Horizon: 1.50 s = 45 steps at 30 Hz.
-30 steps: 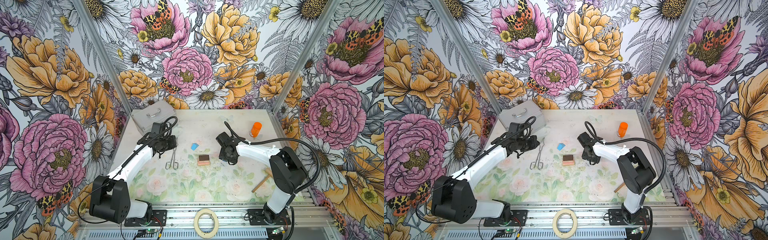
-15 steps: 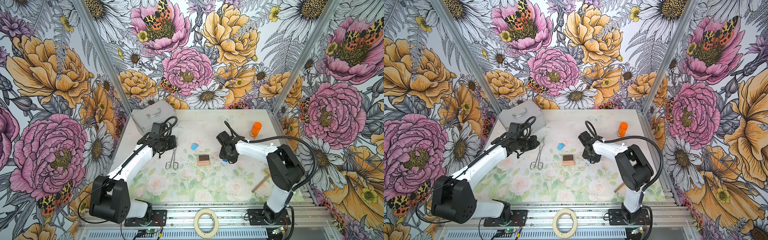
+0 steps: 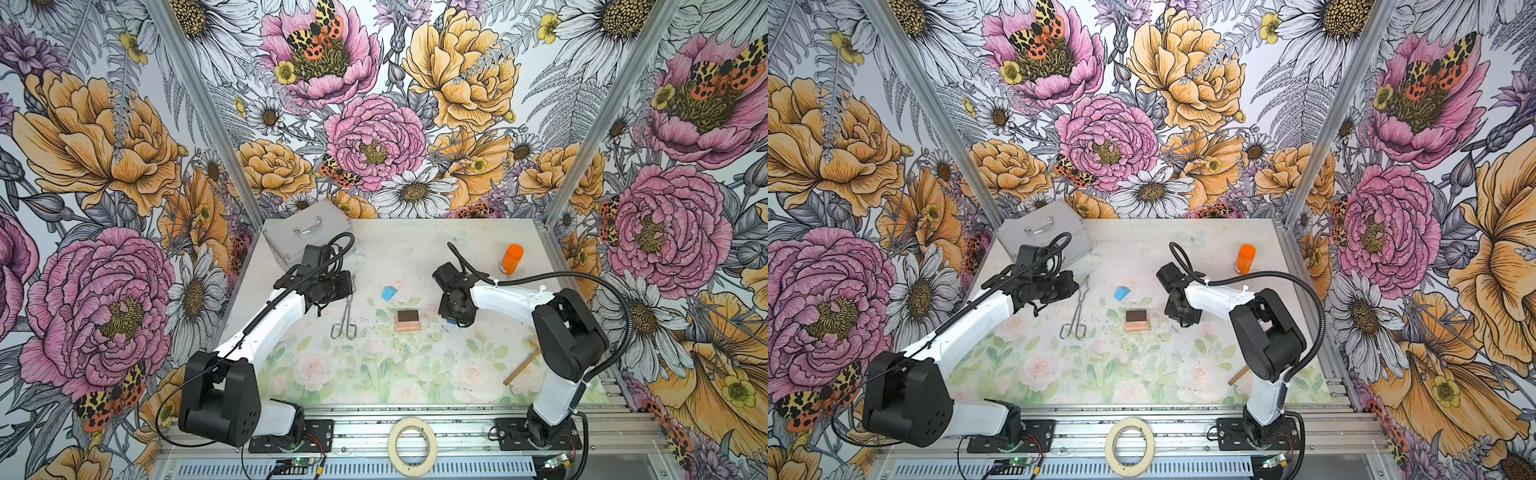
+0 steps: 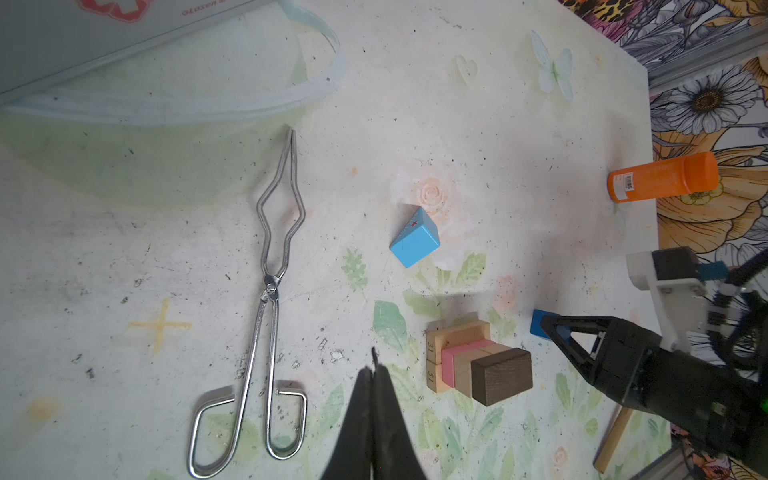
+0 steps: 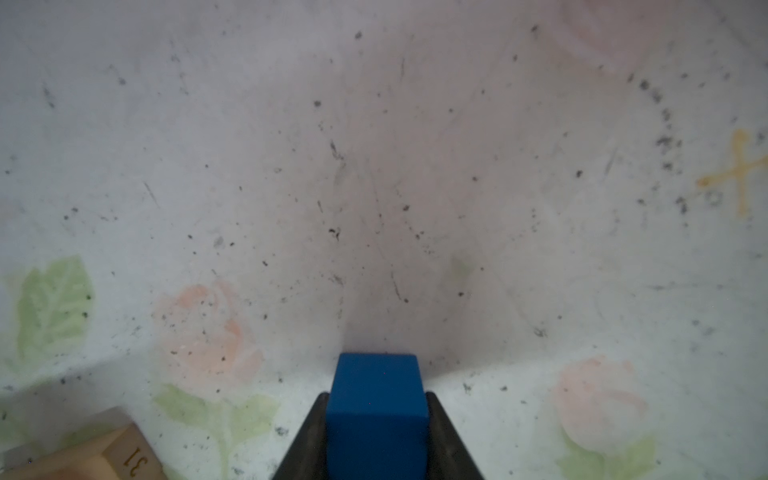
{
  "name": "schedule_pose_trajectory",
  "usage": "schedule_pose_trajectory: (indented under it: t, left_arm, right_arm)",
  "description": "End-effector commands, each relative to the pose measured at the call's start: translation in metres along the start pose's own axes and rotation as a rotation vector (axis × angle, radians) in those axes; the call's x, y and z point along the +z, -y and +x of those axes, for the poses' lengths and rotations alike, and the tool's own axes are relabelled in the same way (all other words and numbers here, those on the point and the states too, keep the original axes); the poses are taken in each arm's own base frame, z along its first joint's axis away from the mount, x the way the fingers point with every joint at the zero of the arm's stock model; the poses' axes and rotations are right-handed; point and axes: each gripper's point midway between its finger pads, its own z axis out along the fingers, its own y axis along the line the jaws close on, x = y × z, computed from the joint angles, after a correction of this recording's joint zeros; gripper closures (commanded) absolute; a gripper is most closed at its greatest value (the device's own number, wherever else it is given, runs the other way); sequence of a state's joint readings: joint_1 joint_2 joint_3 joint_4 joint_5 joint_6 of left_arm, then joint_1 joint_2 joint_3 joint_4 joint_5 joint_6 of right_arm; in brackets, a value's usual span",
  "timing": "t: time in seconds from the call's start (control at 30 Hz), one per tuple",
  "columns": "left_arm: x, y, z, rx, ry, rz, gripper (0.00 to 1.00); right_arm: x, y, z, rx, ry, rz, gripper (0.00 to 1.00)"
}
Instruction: Build the wood block tower
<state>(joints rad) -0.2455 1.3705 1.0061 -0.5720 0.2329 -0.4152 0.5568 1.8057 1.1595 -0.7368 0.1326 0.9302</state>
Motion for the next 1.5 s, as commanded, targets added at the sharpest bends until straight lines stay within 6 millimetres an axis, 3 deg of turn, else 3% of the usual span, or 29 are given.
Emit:
schedule_pose_trajectory:
  t: [0.0, 0.17, 0.3, 0.7, 0.87, 1.27, 1.47]
  left_arm:
    - [-0.002, 0.004, -0.011, 0.011, 0.033, 0.021, 0.95]
    - [-0.003, 0.004, -0.011, 0.012, 0.035, 0.021, 0.95]
    - [-0.003, 0.004, -0.011, 0.013, 0.035, 0.021, 0.95]
    - [-0.003, 0.005, -0.011, 0.016, 0.038, 0.020, 0.95]
    - [-0.006, 0.006, -0.012, 0.018, 0.046, 0.020, 0.95]
    - [-0.012, 0.010, -0.010, 0.037, 0.066, 0.019, 0.86]
    - [-0.015, 0.010, -0.011, 0.042, 0.074, 0.014, 0.79]
  right_arm:
    - [0.004, -0.004, -0.002, -0.009, -0.013, -0.001, 0.74]
    - [0.004, -0.007, -0.001, -0.040, -0.028, -0.015, 0.87]
    - [-0.007, -0.013, -0.005, -0.075, -0.019, -0.049, 1.00]
    - [-0.083, -0.034, -0.019, -0.242, 0.014, -0.027, 1.00]
    - [-0.112, -0.060, -0.011, -0.292, 0.043, -0.063, 1.00]
    - [-0.115, -0.130, 0.034, -0.405, 0.020, -0.106, 1.00]
    - [-0.107, -0.136, 0.047, -0.420, 0.002, -0.093, 1.00]
